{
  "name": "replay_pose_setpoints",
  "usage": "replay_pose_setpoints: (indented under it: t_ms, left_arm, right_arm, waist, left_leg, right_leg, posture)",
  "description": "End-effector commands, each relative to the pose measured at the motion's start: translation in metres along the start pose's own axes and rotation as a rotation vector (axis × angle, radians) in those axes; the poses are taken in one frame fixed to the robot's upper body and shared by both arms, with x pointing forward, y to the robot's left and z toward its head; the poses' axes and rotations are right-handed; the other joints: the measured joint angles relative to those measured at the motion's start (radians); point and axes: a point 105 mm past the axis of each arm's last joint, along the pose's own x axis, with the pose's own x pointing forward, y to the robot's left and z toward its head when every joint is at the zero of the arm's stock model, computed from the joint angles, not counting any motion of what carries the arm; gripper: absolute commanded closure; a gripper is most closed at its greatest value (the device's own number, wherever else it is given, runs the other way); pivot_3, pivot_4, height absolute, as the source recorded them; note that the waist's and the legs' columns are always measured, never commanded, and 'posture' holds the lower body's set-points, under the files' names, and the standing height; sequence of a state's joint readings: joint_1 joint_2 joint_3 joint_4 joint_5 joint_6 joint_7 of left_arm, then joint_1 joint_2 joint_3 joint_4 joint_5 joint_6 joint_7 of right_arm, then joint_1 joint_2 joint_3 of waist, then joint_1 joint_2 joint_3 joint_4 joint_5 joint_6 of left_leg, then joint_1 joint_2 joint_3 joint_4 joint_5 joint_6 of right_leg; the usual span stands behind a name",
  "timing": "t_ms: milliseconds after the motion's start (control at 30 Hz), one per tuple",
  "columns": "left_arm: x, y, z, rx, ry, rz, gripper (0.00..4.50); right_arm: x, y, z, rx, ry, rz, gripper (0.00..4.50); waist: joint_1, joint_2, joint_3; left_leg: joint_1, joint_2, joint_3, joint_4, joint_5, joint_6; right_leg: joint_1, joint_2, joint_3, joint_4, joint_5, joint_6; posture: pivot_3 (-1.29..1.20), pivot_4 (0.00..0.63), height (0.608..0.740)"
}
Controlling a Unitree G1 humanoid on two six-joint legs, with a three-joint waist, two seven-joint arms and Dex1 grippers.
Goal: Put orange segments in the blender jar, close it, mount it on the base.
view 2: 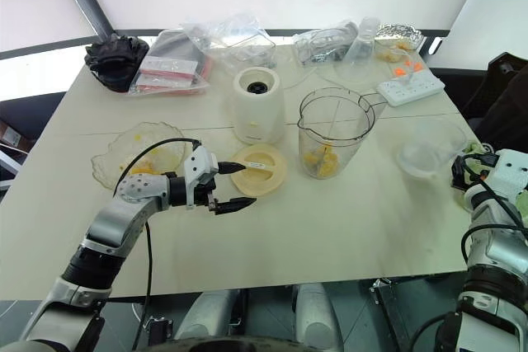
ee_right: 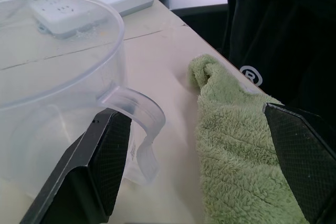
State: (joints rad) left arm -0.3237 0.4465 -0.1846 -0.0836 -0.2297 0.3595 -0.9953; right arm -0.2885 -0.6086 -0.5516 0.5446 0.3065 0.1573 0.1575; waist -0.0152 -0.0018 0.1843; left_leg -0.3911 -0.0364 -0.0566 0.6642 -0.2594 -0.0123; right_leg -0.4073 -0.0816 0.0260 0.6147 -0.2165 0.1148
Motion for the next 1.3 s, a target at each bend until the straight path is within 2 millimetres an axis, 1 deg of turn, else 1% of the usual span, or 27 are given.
replay_pose_setpoints:
  t_ms: [33, 233, 267, 300, 333, 433, 500, 633, 767, 933, 1067, 1300]
  left_arm:
    - [0.001, -0.001, 0.013, 0.055, -0.034, -0.004, 0.04]
    - [0.001, 0.0, 0.016, 0.062, -0.039, 0.005, 0.04]
    - [0.001, 0.0, 0.016, 0.063, -0.039, 0.006, 0.0]
    - [0.001, 0.0, 0.016, 0.064, -0.039, 0.007, 0.0]
    - [0.001, 0.0, 0.016, 0.066, -0.04, 0.007, 0.0]
    - [0.001, 0.0, 0.016, 0.069, -0.04, 0.008, 0.0]
    - [0.001, 0.0, 0.016, 0.072, -0.039, 0.011, 0.0]
    - [0.002, 0.001, 0.017, 0.076, -0.041, 0.016, 0.0]
    - [0.002, 0.001, 0.019, 0.075, -0.046, 0.016, 0.0]
    - [0.002, 0.0, 0.021, 0.058, -0.056, 0.009, 0.0]
    - [0.004, -0.003, 0.023, 0.047, -0.063, -0.002, 0.0]
    - [0.007, -0.004, 0.024, 0.068, -0.059, -0.026, 0.0]
  right_arm:
    - [0.005, 0.002, 0.012, -0.009, -0.049, -0.016, 0.4]
    - [0.009, 0.003, 0.006, 0.008, -0.04, -0.048, 0.4]
    - [0.01, 0.004, 0.005, 0.012, -0.04, -0.049, 0.97]
    - [0.01, 0.004, 0.005, 0.013, -0.04, -0.047, 1.33]
    - [0.011, 0.005, 0.005, 0.014, -0.04, -0.044, 1.82]
    - [0.012, 0.007, 0.004, 0.016, -0.04, -0.038, 3.36]
    - [0.012, 0.009, 0.004, 0.016, -0.041, -0.031, 4.46]
    - [0.013, 0.011, 0.004, 0.019, -0.045, -0.022, 4.46]
    - [0.011, 0.013, 0.0, 0.031, -0.04, -0.015, 4.46]
    - [0.007, 0.015, -0.001, 0.075, -0.052, -0.022, 4.46]
    - [0.003, 0.01, 0.006, 0.272, -0.087, -0.065, 4.46]
    - [-0.002, 0.009, 0.023, 0.465, -0.15, -0.088, 4.46]
  waist:
    - [0.0, 0.0, 0.0]
    - [-0.002, 0.0, 0.0]
    - [-0.002, 0.0, 0.0]
    - [-0.002, 0.0, 0.0]
    - [-0.002, 0.0, 0.0]
    - [0.0, 0.0, 0.0]
    - [0.0, 0.0, 0.0]
    - [0.006, -0.001, 0.0]
    - [0.0, -0.001, 0.0]
    - [-0.001, -0.001, 0.0]
    - [-0.001, -0.001, 0.0]
    - [-0.001, 0.001, 0.001]
  left_leg:
    - [0.0, 0.0, 0.0, 0.0, 0.0, 0.0]
    - [0.0, 0.0, 0.0, -0.001, 0.0, 0.0]
    - [0.0, 0.0, 0.0, -0.001, 0.0, 0.0]
    - [0.0, 0.0, 0.0, -0.001, 0.0, 0.0]
    - [0.0, 0.0, 0.0, -0.001, 0.0, 0.0]
    - [0.0, 0.0, 0.0, -0.001, 0.0, 0.0]
    - [0.0, 0.0, 0.0, -0.001, 0.0, 0.0]
    - [0.0, 0.0, -0.001, -0.001, 0.0, 0.0]
    - [0.0, 0.0, -0.002, -0.001, 0.0, 0.0]
    - [0.0, 0.0, -0.002, -0.001, 0.0, 0.0]
    - [0.0, 0.001, -0.002, -0.001, 0.0, 0.0]
    - [0.0, 0.001, -0.002, -0.002, 0.0, 0.0]
  right_leg:
    - [0.0, 0.0, 0.0, 0.0, 0.0, 0.0]
    - [0.0, 0.0, 0.0, 0.0, 0.0, 0.0]
    - [0.0, 0.0, 0.0, 0.0, 0.0, 0.0]
    - [0.0, 0.0, 0.0, -0.001, 0.0, 0.0]
    - [0.0, 0.0, 0.0, -0.001, 0.0, 0.0]
    - [0.0, 0.0, 0.0, -0.001, 0.0, 0.0]
    - [0.0, 0.0, 0.0, -0.001, 0.0, 0.0]
    - [0.002, 0.0, -0.001, -0.002, 0.0, 0.0]
    - [0.002, 0.0, 0.0, -0.002, 0.0, 0.0]
    - [0.002, 0.0, 0.0, -0.002, 0.0, 0.0]
    - [0.002, 0.0, 0.0, -0.002, 0.0, 0.0]
    - [0.0, 0.0, 0.0, -0.002, 0.0, 0.0]
  posture:
    - [0.0, 0.15, 0.74]
    - [0.0, 0.15, 0.74]
    - [0.0, 0.15, 0.74]
    - [0.0, 0.15, 0.74]
    - [0.0, 0.15, 0.74]
    - [0.0, 0.15, 0.74]
    - [0.0, 0.15, 0.74]
    - [0.0, 0.15, 0.74]
    - [0.0, 0.15, 0.74]
    - [0.0, 0.15, 0.74]
    - [0.0, 0.15, 0.74]
    - [0.0, 0.15, 0.74]
